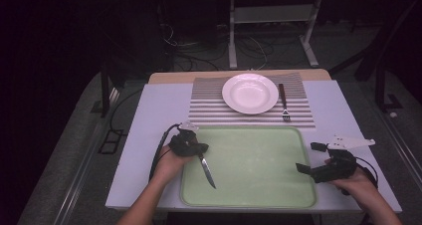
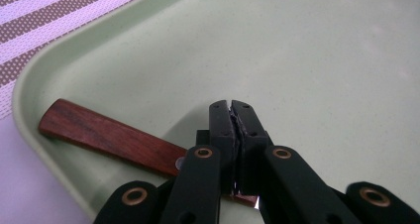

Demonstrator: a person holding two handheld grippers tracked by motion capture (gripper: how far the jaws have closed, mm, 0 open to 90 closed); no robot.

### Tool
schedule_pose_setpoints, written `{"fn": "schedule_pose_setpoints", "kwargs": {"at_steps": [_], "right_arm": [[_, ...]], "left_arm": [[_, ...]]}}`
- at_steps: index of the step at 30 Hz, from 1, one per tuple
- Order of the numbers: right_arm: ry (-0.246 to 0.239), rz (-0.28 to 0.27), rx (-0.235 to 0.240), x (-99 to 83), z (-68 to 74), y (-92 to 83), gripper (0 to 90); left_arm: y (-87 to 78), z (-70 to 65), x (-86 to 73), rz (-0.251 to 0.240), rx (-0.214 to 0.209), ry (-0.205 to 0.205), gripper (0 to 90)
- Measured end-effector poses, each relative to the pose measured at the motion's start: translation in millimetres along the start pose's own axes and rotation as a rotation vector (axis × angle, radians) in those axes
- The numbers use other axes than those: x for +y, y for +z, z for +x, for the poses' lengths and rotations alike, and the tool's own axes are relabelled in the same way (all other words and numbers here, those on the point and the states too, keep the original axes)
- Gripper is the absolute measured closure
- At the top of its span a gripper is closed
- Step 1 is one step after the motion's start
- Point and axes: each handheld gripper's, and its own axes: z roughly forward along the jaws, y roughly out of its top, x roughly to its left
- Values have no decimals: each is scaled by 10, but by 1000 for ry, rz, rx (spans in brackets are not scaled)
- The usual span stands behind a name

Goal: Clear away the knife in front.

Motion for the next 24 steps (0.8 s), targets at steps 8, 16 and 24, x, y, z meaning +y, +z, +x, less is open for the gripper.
{"fn": "schedule_pose_setpoints", "kwargs": {"at_steps": [8,16,24], "right_arm": [[0,0,-1,0,1,-3,8],[-1,0,-1,-1,2,-5,8],[-1,0,0,-1,3,-4,8]], "left_arm": [[-51,52,-25,12,-3,-8,877],[-109,87,-29,40,31,6,892],[-143,128,-37,50,43,9,894]]}}
